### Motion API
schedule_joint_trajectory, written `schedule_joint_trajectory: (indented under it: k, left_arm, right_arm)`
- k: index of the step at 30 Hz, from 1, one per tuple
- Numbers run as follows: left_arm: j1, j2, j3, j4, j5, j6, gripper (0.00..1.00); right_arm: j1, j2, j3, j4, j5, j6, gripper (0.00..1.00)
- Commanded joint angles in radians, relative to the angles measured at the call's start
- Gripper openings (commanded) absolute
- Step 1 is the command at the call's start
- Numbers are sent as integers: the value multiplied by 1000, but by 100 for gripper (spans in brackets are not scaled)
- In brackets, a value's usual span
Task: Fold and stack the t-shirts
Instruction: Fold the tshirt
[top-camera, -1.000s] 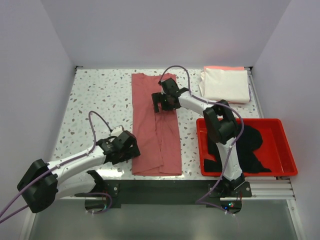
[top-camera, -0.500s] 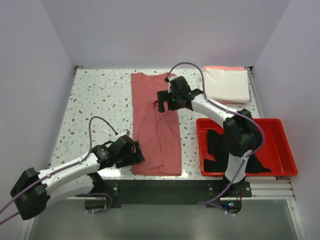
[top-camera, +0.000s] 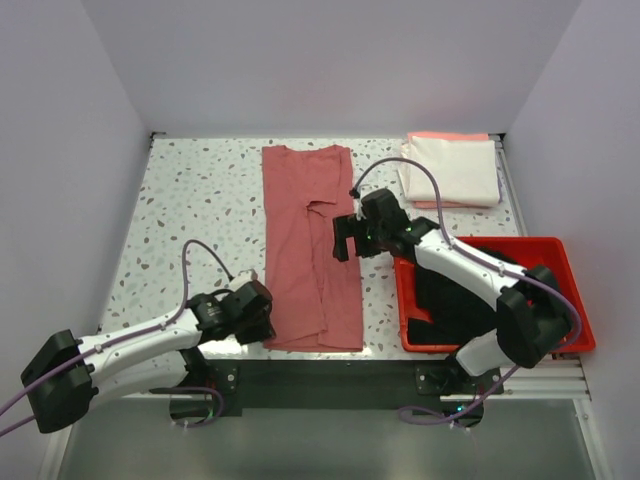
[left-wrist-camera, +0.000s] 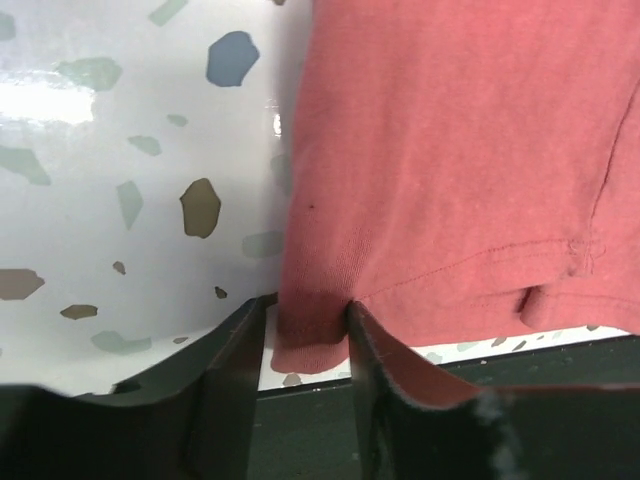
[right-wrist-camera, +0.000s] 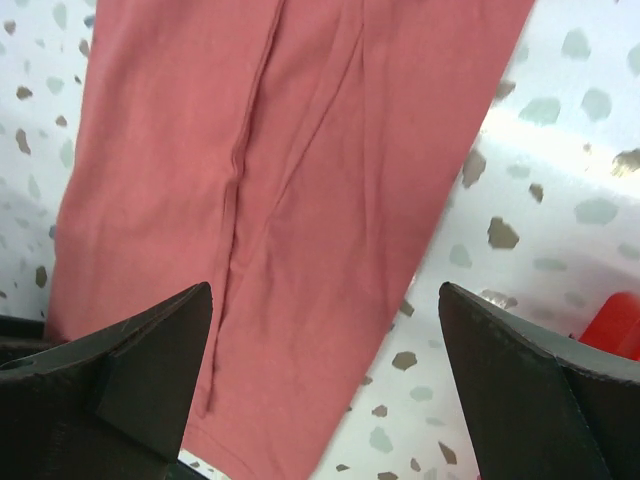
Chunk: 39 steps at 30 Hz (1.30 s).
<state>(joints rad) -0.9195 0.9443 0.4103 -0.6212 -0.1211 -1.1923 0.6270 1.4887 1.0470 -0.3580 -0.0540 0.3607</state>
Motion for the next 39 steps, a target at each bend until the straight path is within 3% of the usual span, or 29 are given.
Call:
schedule_joint_trajectory:
  k: [1,6,10,19,25,30,36,39]
  left_arm:
    - [-5,-2,-10,-49,-28,-23,38]
    - [-7,22,-68,21,21,-10,21]
    - [-5,60,-59,-7,31,-7,0]
    - [-5,-18,-33,-123,21,-35,0]
    - [-7,-4,-31,-123,24,-44,0]
    - [-7,17,-25,-120,29,-52,0]
    - [-8,-25,-34,-129,24,-64,0]
    - [-7,-41,-41,-130,32,-69,0]
  right_arm:
    - [31,-100,-80,-16,31,49,99]
    - [74,-153,-107,-97,29,18,99]
    - [137,-159,-107,-183,51,4,99]
    - [349,-246,-224,-286,51,133,99]
    - [424,-312,-352,-201,86,322,98]
    - [508,-282,-361,-196,137,420,93]
    - [563,-231,-363,-210,187,483,81]
    - [579,-203,-364,-190,174,492,68]
